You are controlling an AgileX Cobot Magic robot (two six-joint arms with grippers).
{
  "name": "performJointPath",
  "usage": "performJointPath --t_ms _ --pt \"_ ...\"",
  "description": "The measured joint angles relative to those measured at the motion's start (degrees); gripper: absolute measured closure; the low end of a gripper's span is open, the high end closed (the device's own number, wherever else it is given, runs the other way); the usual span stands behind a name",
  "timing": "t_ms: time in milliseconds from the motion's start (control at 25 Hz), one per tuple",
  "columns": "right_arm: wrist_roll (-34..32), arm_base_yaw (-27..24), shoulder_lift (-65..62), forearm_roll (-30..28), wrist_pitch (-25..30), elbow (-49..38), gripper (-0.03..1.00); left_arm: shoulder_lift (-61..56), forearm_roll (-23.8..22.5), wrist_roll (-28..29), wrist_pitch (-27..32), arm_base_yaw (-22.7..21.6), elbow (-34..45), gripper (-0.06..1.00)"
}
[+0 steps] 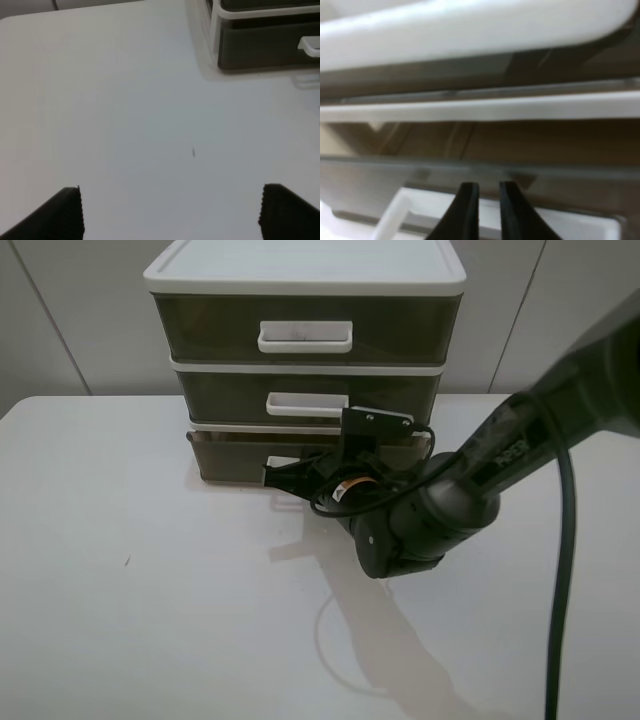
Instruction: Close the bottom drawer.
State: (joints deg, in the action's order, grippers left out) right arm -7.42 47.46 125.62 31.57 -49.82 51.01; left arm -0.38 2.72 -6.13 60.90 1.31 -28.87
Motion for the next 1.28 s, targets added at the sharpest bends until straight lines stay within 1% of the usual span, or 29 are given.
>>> performJointPath --t_ms 160,320,440,560,680,760,920,960,1000,1080,1160,1200,1280 --pt "0.3 0.0 0.0 2.0 -0.1 0.4 0.95 0.0 0.0 0.0 0.0 0.0 0.0 0.23" --pt "1.2 0.1 0.0 2.5 -0.2 0.4 0.95 0.0 0.0 0.0 0.0 0.0 0.0 0.23" --pt "1.5 0.5 -0.7 2.9 1.1 0.4 0.95 0.0 0.0 0.0 0.0 0.0 0.0 0.23" --pt "3.8 1.1 -3.1 2.7 5.7 0.0 0.95 0.0 0.0 0.0 0.0 0.0 0.0 0.23" --pt "6.5 1.9 -7.3 0.6 9.0 -2.3 0.95 0.0 0.0 0.0 0.0 0.0 0.0 0.23" --pt "7.0 2.2 -10.8 -1.6 11.0 -4.6 0.95 0.0 0.0 0.0 0.0 0.0 0.0 0.23" --pt "7.4 2.0 -17.5 -2.5 17.7 -10.1 0.93 0.0 0.0 0.0 0.0 0.0 0.0 0.23" --pt "7.4 1.6 -19.0 -2.9 19.9 -11.7 0.9 0.0 0.0 0.0 0.0 0.0 0.0 0.23" --pt "8.2 0.8 -20.8 -3.3 21.9 -13.1 0.85 0.0 0.0 0.0 0.0 0.0 0.0 0.23" --pt "9.8 -2.1 -24.7 -3.5 27.2 -15.7 0.7 0.0 0.0 0.0 0.0 0.0 0.0 0.23" --pt "11.2 -6.1 -28.5 -3.5 32.4 -18.1 0.49 0.0 0.0 0.0 0.0 0.0 0.0 0.23" --pt "11.5 -8.6 -30.8 -3.7 35.4 -19.3 0.39 0.0 0.0 0.0 0.0 0.0 0.0 0.23" --pt "11.8 -13.6 -35.4 -3.9 40.9 -21.2 0.29 0.0 0.0 0.0 0.0 0.0 0.0 0.23"
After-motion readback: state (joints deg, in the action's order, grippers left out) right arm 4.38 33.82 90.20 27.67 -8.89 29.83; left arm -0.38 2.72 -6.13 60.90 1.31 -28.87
